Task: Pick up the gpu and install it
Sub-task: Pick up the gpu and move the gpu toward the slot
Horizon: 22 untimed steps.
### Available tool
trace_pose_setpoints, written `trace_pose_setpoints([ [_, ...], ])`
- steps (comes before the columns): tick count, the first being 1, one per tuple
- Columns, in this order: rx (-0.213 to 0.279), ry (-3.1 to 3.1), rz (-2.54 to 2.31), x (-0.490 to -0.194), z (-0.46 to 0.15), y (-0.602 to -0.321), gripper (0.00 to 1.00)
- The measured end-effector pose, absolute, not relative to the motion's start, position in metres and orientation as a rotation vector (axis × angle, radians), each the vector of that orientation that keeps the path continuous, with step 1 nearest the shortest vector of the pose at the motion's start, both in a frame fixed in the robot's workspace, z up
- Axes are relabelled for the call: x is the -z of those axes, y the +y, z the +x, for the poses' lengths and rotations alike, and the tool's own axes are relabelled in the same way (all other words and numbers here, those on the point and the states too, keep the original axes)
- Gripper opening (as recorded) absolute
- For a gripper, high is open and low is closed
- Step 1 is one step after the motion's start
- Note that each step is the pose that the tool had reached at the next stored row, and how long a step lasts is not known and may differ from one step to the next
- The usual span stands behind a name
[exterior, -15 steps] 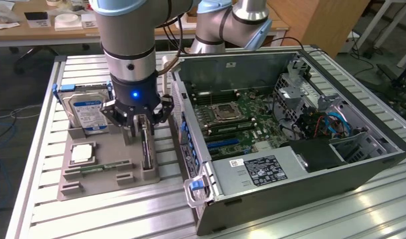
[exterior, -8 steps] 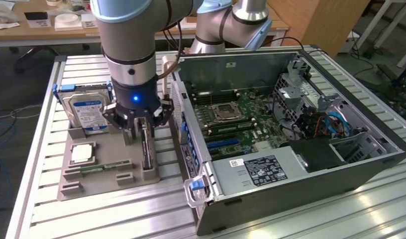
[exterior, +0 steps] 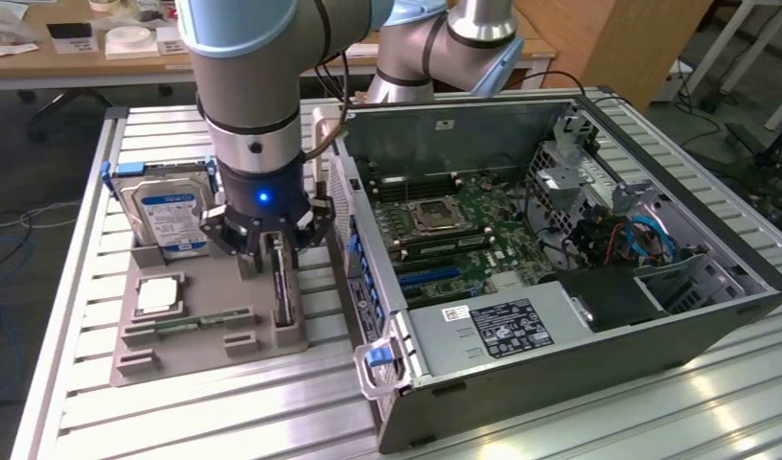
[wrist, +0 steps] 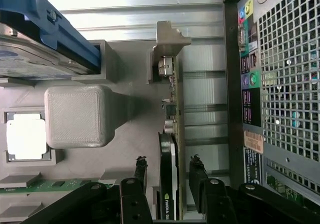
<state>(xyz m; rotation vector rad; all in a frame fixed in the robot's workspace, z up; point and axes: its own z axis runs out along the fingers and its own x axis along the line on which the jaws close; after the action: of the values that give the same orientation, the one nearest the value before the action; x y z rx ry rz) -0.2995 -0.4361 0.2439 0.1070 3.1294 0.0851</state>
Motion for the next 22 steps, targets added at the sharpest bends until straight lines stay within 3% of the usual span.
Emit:
trace_pose_setpoints([
  [22,-0.085,3.131,0.067,-0.232,-0.298,-0.436,0.47],
])
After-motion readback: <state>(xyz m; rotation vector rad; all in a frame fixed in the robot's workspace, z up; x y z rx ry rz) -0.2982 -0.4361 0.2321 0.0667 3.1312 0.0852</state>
